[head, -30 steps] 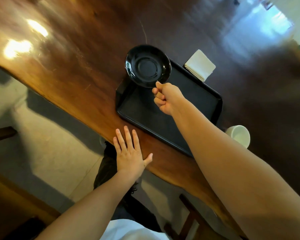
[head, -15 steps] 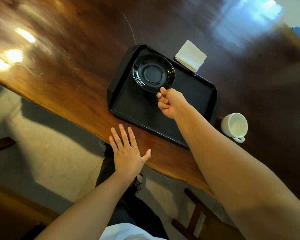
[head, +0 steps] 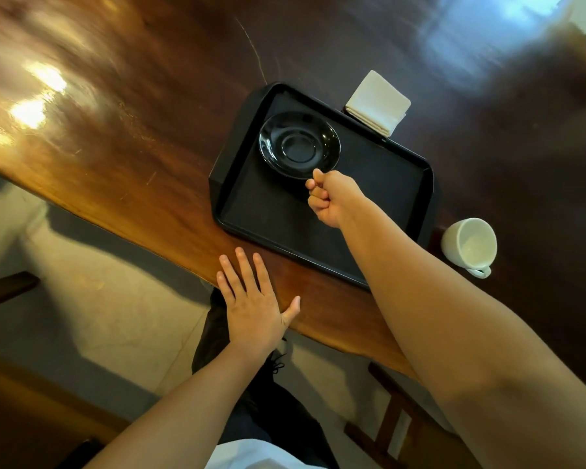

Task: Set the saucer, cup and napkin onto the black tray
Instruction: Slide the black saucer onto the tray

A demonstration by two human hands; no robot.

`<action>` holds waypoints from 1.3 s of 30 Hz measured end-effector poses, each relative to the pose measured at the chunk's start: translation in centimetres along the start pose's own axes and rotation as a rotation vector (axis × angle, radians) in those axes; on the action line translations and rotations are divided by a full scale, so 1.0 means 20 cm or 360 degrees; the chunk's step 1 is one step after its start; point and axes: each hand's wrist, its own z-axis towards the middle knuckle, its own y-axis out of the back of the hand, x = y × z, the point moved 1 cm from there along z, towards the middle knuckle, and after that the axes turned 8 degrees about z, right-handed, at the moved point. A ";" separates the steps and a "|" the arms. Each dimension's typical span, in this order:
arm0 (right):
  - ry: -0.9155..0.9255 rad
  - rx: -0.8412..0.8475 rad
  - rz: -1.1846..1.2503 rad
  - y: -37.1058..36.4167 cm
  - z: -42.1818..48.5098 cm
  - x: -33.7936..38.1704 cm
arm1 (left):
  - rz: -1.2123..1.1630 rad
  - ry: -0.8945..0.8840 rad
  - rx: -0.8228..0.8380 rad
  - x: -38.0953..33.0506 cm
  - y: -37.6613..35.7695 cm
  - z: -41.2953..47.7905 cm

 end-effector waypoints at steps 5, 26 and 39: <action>-0.0021 -0.0007 0.0014 0.02 0.02 -0.01 | 0.0005 0.0007 0.0014 -0.01 0.00 0.00; -0.0063 -0.0017 0.0091 0.15 -0.04 0.01 | 0.0094 0.0002 0.0155 -0.03 -0.02 0.02; 0.0089 -0.0138 -0.0075 0.85 -0.31 -0.08 | 0.0074 0.0110 0.0317 -0.08 0.04 0.01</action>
